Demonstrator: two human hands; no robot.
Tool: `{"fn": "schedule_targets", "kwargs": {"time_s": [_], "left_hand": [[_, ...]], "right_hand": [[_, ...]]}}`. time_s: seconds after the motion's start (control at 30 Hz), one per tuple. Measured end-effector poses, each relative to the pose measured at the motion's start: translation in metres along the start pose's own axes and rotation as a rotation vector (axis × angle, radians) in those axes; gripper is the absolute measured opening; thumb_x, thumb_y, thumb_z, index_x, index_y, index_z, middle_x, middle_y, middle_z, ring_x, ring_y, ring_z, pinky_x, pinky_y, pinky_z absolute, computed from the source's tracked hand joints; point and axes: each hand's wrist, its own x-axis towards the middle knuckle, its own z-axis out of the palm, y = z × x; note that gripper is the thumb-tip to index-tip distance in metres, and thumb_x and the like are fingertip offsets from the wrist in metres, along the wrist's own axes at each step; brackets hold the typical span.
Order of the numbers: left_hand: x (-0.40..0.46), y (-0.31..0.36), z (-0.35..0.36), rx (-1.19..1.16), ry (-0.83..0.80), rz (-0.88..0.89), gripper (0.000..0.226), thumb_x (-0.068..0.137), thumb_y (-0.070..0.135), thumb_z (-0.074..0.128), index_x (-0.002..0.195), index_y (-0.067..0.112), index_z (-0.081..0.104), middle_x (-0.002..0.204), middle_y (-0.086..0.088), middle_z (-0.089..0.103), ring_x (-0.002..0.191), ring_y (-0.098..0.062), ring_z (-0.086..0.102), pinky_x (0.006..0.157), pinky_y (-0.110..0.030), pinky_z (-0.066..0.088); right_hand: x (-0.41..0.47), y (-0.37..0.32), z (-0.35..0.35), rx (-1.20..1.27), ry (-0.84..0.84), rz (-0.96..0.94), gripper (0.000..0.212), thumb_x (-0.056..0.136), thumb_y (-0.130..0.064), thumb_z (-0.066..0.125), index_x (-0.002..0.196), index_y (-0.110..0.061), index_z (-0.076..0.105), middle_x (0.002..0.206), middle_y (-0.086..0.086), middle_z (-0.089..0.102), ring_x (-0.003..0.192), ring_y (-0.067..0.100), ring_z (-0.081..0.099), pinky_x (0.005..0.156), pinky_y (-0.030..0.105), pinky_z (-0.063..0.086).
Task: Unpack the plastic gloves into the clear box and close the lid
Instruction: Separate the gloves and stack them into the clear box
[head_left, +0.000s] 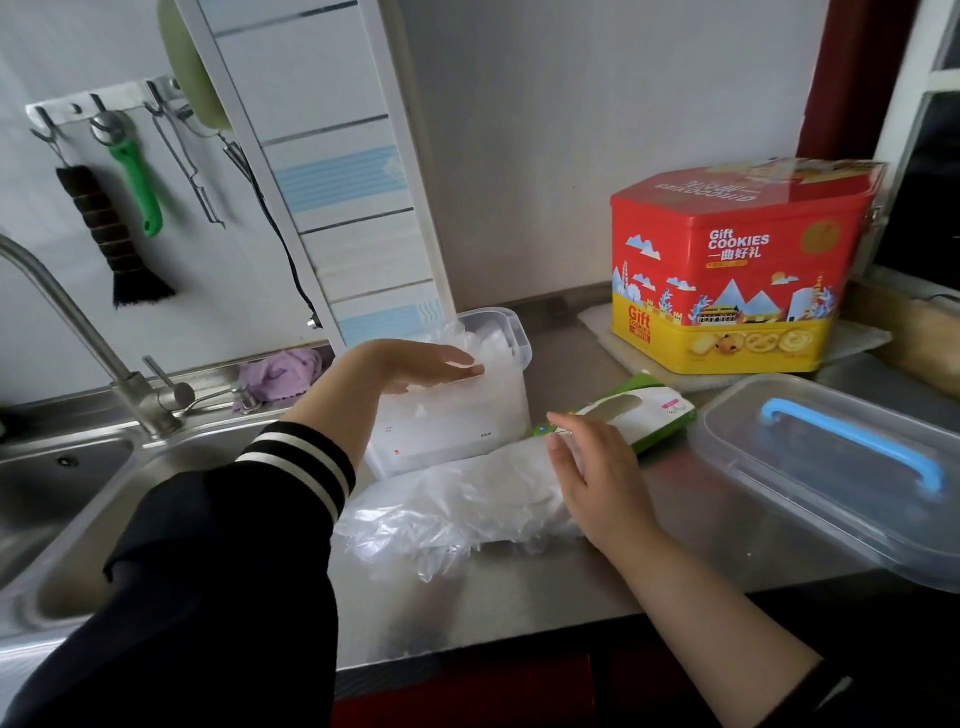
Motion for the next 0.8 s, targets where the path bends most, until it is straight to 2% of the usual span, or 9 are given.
{"fn": "schedule_targets", "kwargs": {"time_s": [0.13, 0.2, 0.3, 0.4, 0.47, 0.5, 0.57, 0.67, 0.8], "left_hand": [[0.001, 0.003, 0.007, -0.108, -0.019, -0.051, 0.090, 0.072, 0.083, 0.039, 0.148, 0.036, 0.031, 0.158, 0.012, 0.018, 0.144, -0.016, 0.020, 0.119, -0.041, 0.012], [-0.006, 0.014, 0.008, -0.071, 0.097, 0.027, 0.060, 0.095, 0.059, 0.032, 0.146, 0.029, 0.038, 0.155, 0.004, 0.028, 0.143, -0.021, 0.026, 0.117, -0.041, 0.016], [-0.021, 0.022, 0.009, 0.272, 0.510, 0.138, 0.038, 0.104, 0.022, 0.030, 0.132, 0.016, 0.055, 0.140, -0.009, 0.051, 0.128, -0.029, 0.046, 0.105, -0.038, 0.035], [-0.037, 0.019, 0.024, 0.245, 1.015, 0.291, 0.027, 0.098, 0.026, 0.045, 0.102, 0.014, 0.070, 0.101, -0.010, 0.064, 0.094, -0.032, 0.058, 0.075, -0.037, 0.048], [-0.052, 0.020, 0.048, 0.215, 1.188, 0.513, 0.021, 0.095, 0.025, 0.053, 0.095, 0.014, 0.071, 0.087, -0.005, 0.065, 0.078, -0.028, 0.060, 0.063, -0.034, 0.048], [-0.061, 0.023, 0.062, 0.215, 1.210, 0.627, 0.018, 0.093, 0.025, 0.056, 0.094, 0.016, 0.072, 0.084, -0.002, 0.067, 0.072, -0.025, 0.061, 0.061, -0.032, 0.048], [-0.075, 0.023, 0.090, 0.164, 1.036, 0.686, 0.016, 0.091, 0.028, 0.060, 0.097, 0.020, 0.073, 0.088, 0.002, 0.070, 0.072, -0.020, 0.063, 0.064, -0.031, 0.051], [-0.075, 0.013, 0.122, 0.177, 0.694, 0.479, 0.031, 0.089, 0.042, 0.064, 0.116, 0.028, 0.069, 0.112, 0.007, 0.069, 0.099, -0.015, 0.063, 0.084, -0.030, 0.049], [-0.071, 0.006, 0.142, 0.114, 0.734, 0.461, 0.020, 0.091, 0.027, 0.063, 0.108, 0.029, 0.072, 0.109, 0.011, 0.070, 0.098, -0.014, 0.063, 0.079, -0.025, 0.046]], "right_hand": [[0.000, 0.000, -0.001, 0.004, 0.002, -0.010, 0.051, 0.092, -0.050, 0.035, 0.118, -0.017, 0.063, 0.114, -0.001, 0.065, 0.109, 0.019, 0.054, 0.095, 0.035, 0.042], [-0.001, 0.000, -0.003, 0.009, 0.014, -0.038, 0.048, 0.091, -0.050, 0.040, 0.116, -0.017, 0.065, 0.115, -0.001, 0.064, 0.109, 0.019, 0.054, 0.095, 0.036, 0.043], [-0.002, 0.003, -0.001, -0.023, -0.013, -0.075, 0.047, 0.086, -0.052, 0.046, 0.111, -0.019, 0.068, 0.116, -0.001, 0.063, 0.110, 0.021, 0.055, 0.097, 0.039, 0.043], [-0.002, 0.005, 0.005, -0.069, -0.044, -0.076, 0.047, 0.078, -0.054, 0.051, 0.105, -0.021, 0.071, 0.117, 0.000, 0.062, 0.111, 0.023, 0.056, 0.098, 0.041, 0.042], [-0.004, 0.008, 0.009, -0.075, -0.015, -0.091, 0.040, 0.074, -0.050, 0.053, 0.095, -0.021, 0.073, 0.113, 0.001, 0.064, 0.105, 0.025, 0.058, 0.094, 0.041, 0.043], [-0.003, 0.010, 0.010, -0.074, 0.003, -0.102, 0.035, 0.073, -0.046, 0.055, 0.089, -0.022, 0.074, 0.111, 0.001, 0.065, 0.101, 0.026, 0.059, 0.091, 0.041, 0.045], [-0.003, 0.012, 0.012, -0.064, 0.031, -0.116, 0.021, 0.072, -0.037, 0.061, 0.079, -0.022, 0.074, 0.107, 0.001, 0.067, 0.095, 0.029, 0.061, 0.086, 0.041, 0.047], [-0.003, 0.013, 0.012, -0.080, 0.062, -0.154, 0.010, 0.072, -0.028, 0.065, 0.073, -0.021, 0.073, 0.103, 0.001, 0.067, 0.090, 0.030, 0.061, 0.082, 0.042, 0.050], [0.000, 0.010, 0.007, -0.029, 0.177, -0.223, 0.018, 0.081, -0.031, 0.062, 0.078, -0.019, 0.075, 0.102, 0.002, 0.066, 0.090, 0.028, 0.061, 0.080, 0.042, 0.050]]}}
